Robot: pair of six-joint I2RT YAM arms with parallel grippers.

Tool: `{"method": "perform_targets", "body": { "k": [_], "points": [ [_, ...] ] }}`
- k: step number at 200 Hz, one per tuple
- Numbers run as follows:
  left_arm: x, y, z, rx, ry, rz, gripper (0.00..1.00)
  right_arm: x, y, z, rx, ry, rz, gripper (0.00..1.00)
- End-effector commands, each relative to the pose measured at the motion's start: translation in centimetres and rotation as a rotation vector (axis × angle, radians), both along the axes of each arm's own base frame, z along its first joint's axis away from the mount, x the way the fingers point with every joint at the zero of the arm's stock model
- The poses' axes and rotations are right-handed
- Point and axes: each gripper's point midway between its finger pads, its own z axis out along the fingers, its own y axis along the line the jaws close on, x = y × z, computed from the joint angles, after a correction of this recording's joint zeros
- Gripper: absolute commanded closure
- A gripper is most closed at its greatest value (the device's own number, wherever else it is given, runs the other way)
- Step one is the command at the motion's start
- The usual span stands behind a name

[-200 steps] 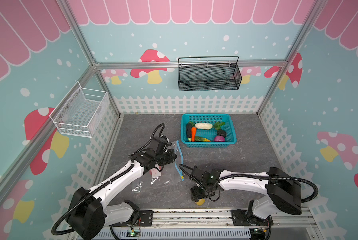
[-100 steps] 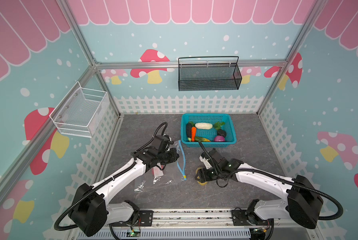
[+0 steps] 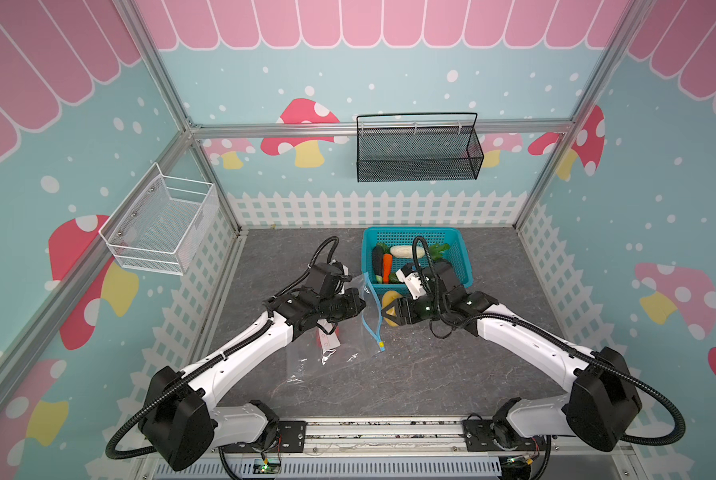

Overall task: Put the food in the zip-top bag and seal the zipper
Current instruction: 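Carry the yellow potato with the right gripper into the bag opening, then open the right gripper to drop the yellow potato into the bag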

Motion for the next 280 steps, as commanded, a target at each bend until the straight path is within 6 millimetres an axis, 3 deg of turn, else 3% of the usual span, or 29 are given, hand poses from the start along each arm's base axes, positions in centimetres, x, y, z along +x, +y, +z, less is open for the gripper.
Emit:
{"method": "perform_targets", "body": {
  "k": [1, 68, 127, 280],
  "points": [
    [0.1, -0.5, 1.1, -0.016, -0.003, -0.003, 1.00, 0.2, 1.7, 0.8, 0.057, -0.010, 0.081, 0.39],
    [-0.5, -0.8, 1.7, -0.024, -0.010, -0.012, 1.00, 0.1, 3.5, -0.9, 0.107, 0.051, 0.135, 0.46],
    [-0.7, -1.0, 2.1, -0.031, -0.015, -0.017, 1.00, -0.2, 3.5, -2.9, 0.050, 0.084, 0.139, 0.46],
    [-1.1, -1.3, 2.6, -0.039, -0.034, -0.033, 1.00, -0.9, 4.0, -5.2, 0.017, 0.159, 0.148, 0.43]
  ]
}}
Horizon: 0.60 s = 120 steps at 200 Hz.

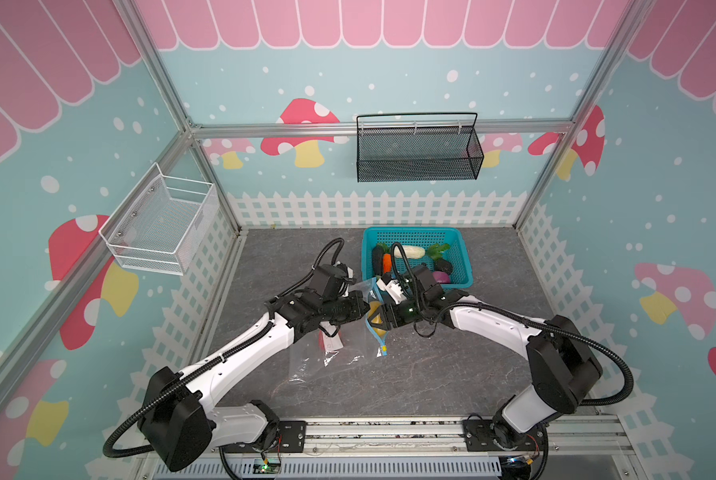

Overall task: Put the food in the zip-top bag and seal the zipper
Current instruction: 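Open the right gripper to drop the yellow potato into the bag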

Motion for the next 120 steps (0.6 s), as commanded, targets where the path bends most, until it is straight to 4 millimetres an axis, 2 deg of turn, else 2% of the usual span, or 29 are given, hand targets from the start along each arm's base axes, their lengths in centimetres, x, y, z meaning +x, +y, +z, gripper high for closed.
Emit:
{"method": "perform_targets", "body": {
  "k": [1, 27, 93, 120],
  "points": [
    [0.03, -0.24, 2.04, -0.037, -0.038, 0.002, 1.00, -0.17, 0.41, 0.00, 0.002, 0.006, 0.016, 0.43],
    [-0.03, -0.25, 1.82, -0.040, -0.035, 0.002, 1.00, -0.30, 0.40, -0.01, 0.001, 0.008, 0.017, 0.40],
    [-0.05, -0.24, 1.49, -0.042, -0.031, 0.003, 1.00, -0.41, 0.32, 0.01, -0.006, 0.009, 0.008, 0.19],
    [-0.05, -0.31, 1.59, -0.044, -0.034, 0.000, 1.00, -0.34, 0.32, 0.09, -0.007, 0.005, 0.004, 0.16]
  ]
}}
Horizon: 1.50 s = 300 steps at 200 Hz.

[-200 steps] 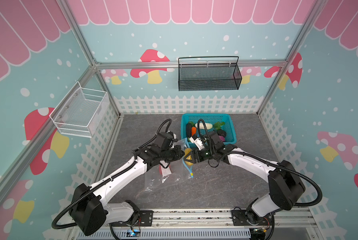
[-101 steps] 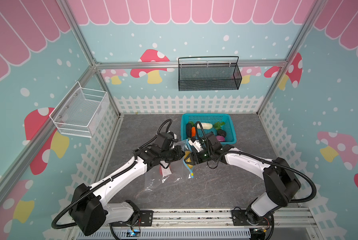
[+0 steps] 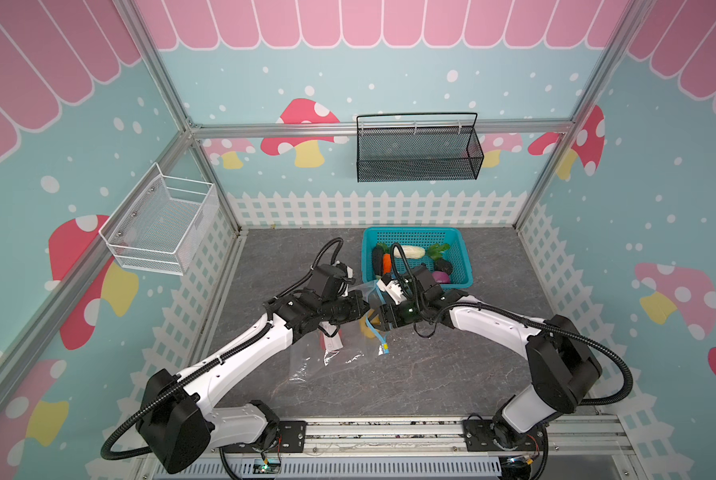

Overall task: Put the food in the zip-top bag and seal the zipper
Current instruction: 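Open the right gripper to drop the yellow potato into the bag, then move the right gripper back over the teal basket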

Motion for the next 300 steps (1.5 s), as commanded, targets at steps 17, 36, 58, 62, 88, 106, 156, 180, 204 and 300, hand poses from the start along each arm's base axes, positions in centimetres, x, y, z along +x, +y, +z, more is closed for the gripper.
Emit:
{"method": "perform_targets", "body": {
  "k": [17, 36, 58, 62, 88, 106, 156, 180, 204, 300],
  "points": [
    [0.0, -0.3, 1.2, -0.035, -0.024, 0.001, 1.00, -0.2, 0.3, 0.3, -0.003, -0.006, 0.010, 0.16],
    [-0.1, -0.2, 1.1, -0.031, -0.024, 0.001, 1.00, -0.3, 0.4, 0.5, 0.002, -0.009, 0.012, 0.16],
    [-0.1, 0.0, 0.9, -0.027, -0.020, 0.009, 1.00, 0.1, -0.2, 1.4, -0.014, -0.057, 0.005, 0.16],
    [-0.1, 0.0, 0.7, -0.026, -0.018, 0.009, 1.00, 0.2, -0.3, 1.6, -0.018, -0.071, 0.000, 0.16],
    [-0.2, 0.1, 0.1, -0.021, -0.010, 0.013, 1.00, 1.1, -1.8, 3.0, -0.050, -0.164, -0.032, 0.17],
    [-0.3, 0.1, -0.2, -0.019, -0.003, 0.011, 1.00, 1.7, -3.2, 4.0, -0.082, -0.233, -0.061, 0.16],
    [-0.3, -0.1, -0.4, -0.020, -0.004, 0.000, 1.00, 6.0, -8.7, 5.8, -0.329, -0.419, -0.175, 0.08],
    [-0.2, -0.2, -0.4, -0.017, -0.008, -0.010, 1.00, 8.5, -9.7, 6.3, -0.365, -0.436, -0.210, 0.08],
    [-0.5, -0.1, -0.8, -0.021, 0.001, -0.010, 1.00, 10.8, -10.1, 6.0, -0.399, -0.437, -0.191, 0.08],
    [-0.1, -0.3, -0.6, -0.014, -0.009, -0.015, 1.00, 19.9, -8.0, 1.1, -0.338, -0.243, -0.364, 0.26]
  ]
}}
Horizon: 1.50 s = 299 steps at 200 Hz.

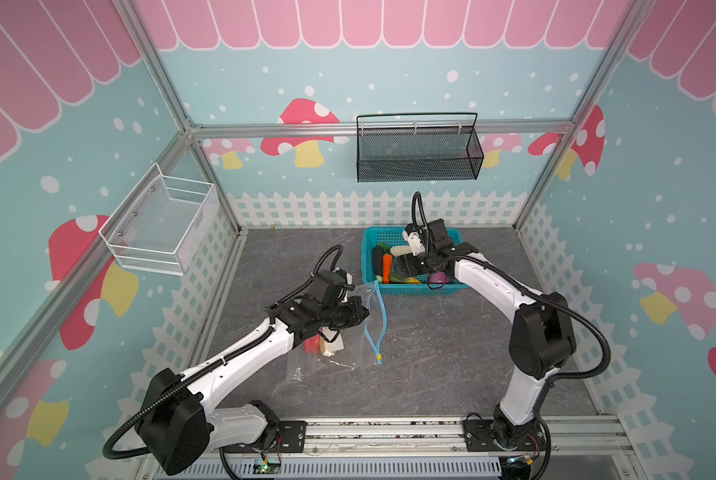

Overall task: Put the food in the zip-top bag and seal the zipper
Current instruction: 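Move the right gripper back over the teal basket, then lower the right gripper toward the orange carrot in the basket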

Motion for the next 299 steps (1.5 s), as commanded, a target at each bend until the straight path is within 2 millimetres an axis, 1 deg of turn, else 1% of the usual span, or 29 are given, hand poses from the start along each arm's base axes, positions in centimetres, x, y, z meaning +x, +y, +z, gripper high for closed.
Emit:
{"method": "perform_targets", "body": {
  "k": [1, 15, 40, 63, 81, 107, 134, 171, 200, 236, 253, 299],
  "points": [
    [0.5, -0.5, 1.3, -0.012, -0.031, -0.013, 1.00, 1.8, 1.0, -1.6, 0.050, 0.042, -0.052, 0.27],
    [0.6, -0.5, 1.3, -0.011, -0.029, -0.012, 1.00, 3.1, 1.3, -2.4, 0.072, 0.044, -0.095, 0.28],
    [0.6, -0.4, 1.2, -0.010, -0.025, -0.008, 1.00, 5.2, 1.1, -4.0, 0.098, 0.010, -0.197, 0.31],
    [0.5, -0.4, 1.3, -0.011, -0.033, -0.009, 1.00, 6.4, 1.3, -5.8, 0.115, 0.009, -0.241, 0.40],
    [0.6, -0.2, 1.4, -0.011, -0.035, -0.007, 1.00, 7.1, 1.8, -6.6, 0.132, 0.011, -0.246, 0.44],
    [0.6, -0.2, 1.3, -0.006, -0.030, -0.009, 1.00, 7.8, 2.4, -7.4, 0.146, 0.015, -0.240, 0.45],
    [0.6, -0.2, 1.1, -0.004, -0.025, -0.011, 1.00, 8.3, 3.4, -7.6, 0.181, 0.024, -0.220, 0.45],
    [0.8, -0.2, 1.1, -0.004, -0.025, -0.013, 1.00, 9.3, 3.9, -8.1, 0.194, 0.023, -0.225, 0.45],
    [0.8, -0.3, 1.0, -0.003, -0.025, -0.015, 1.00, 10.2, 4.4, -8.6, 0.194, 0.017, -0.218, 0.49],
    [0.9, -0.3, 1.0, -0.003, -0.025, -0.017, 1.00, 11.0, 4.2, -9.2, 0.170, 0.015, -0.231, 0.53],
    [0.8, -0.3, 0.9, -0.001, -0.025, -0.018, 1.00, 11.1, 4.2, -9.6, 0.163, 0.021, -0.234, 0.56],
    [0.8, 0.0, 0.8, 0.002, -0.027, -0.011, 1.00, 11.2, 4.1, -10.5, 0.158, 0.039, -0.243, 0.57]
  ]
}}
